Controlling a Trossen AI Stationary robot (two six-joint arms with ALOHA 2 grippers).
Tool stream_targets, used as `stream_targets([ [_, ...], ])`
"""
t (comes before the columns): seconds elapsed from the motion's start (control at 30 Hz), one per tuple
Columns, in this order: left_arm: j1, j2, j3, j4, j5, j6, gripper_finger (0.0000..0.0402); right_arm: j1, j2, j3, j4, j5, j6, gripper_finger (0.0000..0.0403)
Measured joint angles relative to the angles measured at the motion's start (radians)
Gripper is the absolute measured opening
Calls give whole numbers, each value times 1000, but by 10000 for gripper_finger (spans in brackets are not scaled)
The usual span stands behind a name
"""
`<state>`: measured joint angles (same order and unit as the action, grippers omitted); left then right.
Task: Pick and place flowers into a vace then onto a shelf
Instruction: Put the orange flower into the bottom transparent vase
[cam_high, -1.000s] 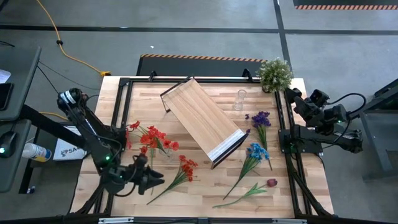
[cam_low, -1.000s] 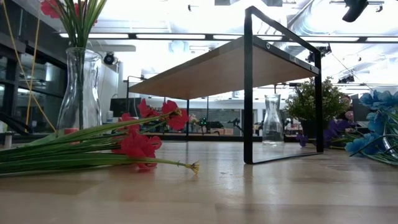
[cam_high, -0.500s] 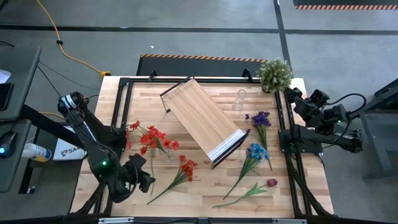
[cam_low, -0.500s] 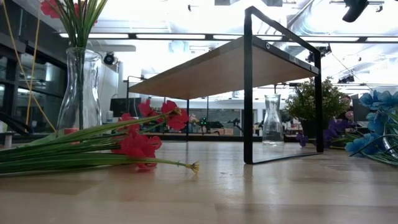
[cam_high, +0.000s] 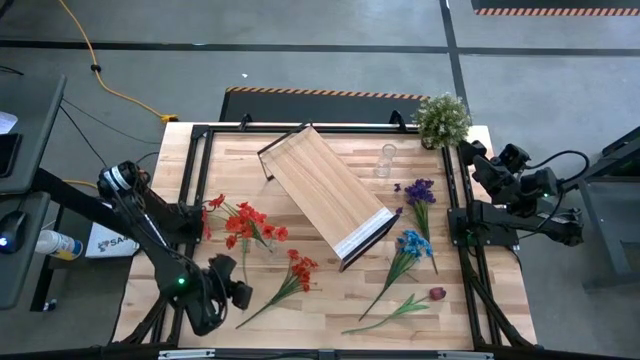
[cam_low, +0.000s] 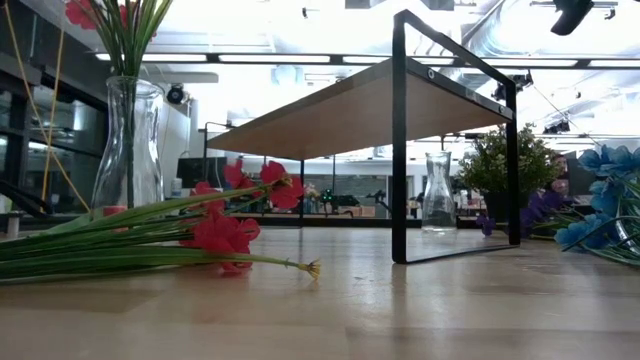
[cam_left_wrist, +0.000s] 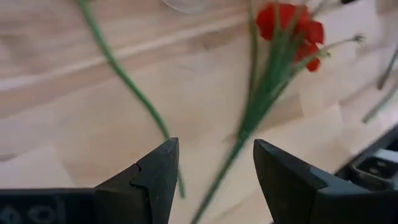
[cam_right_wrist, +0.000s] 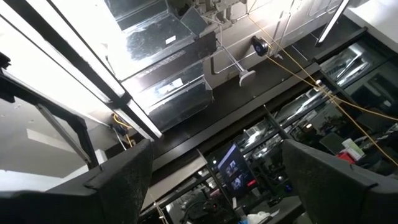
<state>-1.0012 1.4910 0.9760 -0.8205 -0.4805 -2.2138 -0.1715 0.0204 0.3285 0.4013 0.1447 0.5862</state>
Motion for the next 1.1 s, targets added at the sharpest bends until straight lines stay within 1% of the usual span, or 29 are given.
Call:
stream_targets([
  [0.1, 0, 0, 0, -112, -1, -61, 239, 0, 0, 0, -1, -6, 0, 344],
  [0.2, 0, 0, 0, -168, -5, -106, 239, 0, 0, 0, -1, -9, 14, 344],
  [0.37, 27, 0, 0, -178, -11, -97, 239, 0, 0, 0, -1, -11, 11, 344],
  [0.5, 73, 0, 0, -223, -5, -73, 239, 0, 0, 0, -1, -10, -8, 344],
  [0.67, 137, 0, -1, -224, 31, 23, 239, 0, 0, 0, -1, -12, -7, 344],
  [0.8, 153, 9, -1, -198, 39, 66, 239, 0, 0, 0, -1, -20, -7, 344],
  [0.97, 150, 69, -1, -145, 60, 47, 239, 0, 0, 0, -1, -24, -7, 344],
  [1.1, 151, 118, -1, -136, 68, 15, 239, 0, 0, 0, -1, -24, -9, 344],
])
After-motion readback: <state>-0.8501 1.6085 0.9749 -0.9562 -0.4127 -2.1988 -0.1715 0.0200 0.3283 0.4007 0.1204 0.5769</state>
